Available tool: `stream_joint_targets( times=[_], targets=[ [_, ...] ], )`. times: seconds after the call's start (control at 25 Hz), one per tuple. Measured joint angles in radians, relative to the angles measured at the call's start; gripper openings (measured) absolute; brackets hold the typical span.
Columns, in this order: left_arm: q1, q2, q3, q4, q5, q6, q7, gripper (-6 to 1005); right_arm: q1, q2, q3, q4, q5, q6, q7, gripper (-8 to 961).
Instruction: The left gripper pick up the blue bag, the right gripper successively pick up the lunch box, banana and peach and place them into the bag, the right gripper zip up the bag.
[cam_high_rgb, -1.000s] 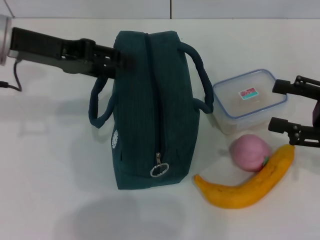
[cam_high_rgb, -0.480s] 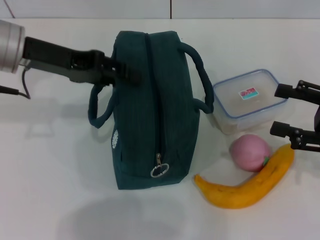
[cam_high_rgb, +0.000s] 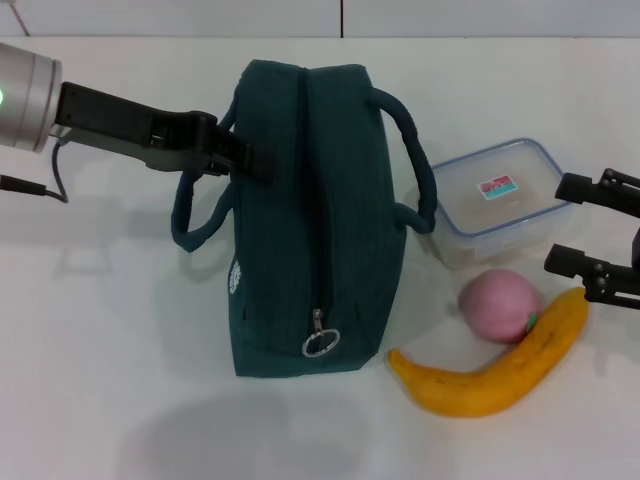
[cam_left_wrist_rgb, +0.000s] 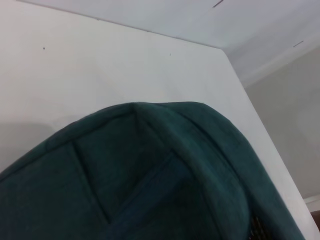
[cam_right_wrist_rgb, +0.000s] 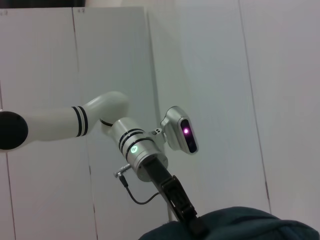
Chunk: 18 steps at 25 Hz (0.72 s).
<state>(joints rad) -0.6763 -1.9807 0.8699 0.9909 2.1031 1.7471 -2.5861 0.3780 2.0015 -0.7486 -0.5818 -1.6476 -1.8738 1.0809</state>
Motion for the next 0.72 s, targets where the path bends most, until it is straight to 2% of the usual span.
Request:
stream_joint_targets(
  times=[0.32, 0.56, 0.72],
  targets=[
    [0.004, -0.003, 0.004, 0.0, 0.004, 0.0, -0.004, 69, -0.003, -0.001, 0.0, 0.012, -0.001, 0.006, 0.001, 681],
    [0.007, -0.003, 0.001, -0.001, 0.005, 0.001, -0.005, 72, -0.001, 0.0, 0.018, 0.042, 0.0, 0.038, 0.005, 675],
    [0.006, -0.003, 0.0, -0.017, -0.002, 0.001, -0.002, 74, 0.013, 0.006, 0.121, 0.136, 0.036, 0.101, 0.006, 672]
  ],
)
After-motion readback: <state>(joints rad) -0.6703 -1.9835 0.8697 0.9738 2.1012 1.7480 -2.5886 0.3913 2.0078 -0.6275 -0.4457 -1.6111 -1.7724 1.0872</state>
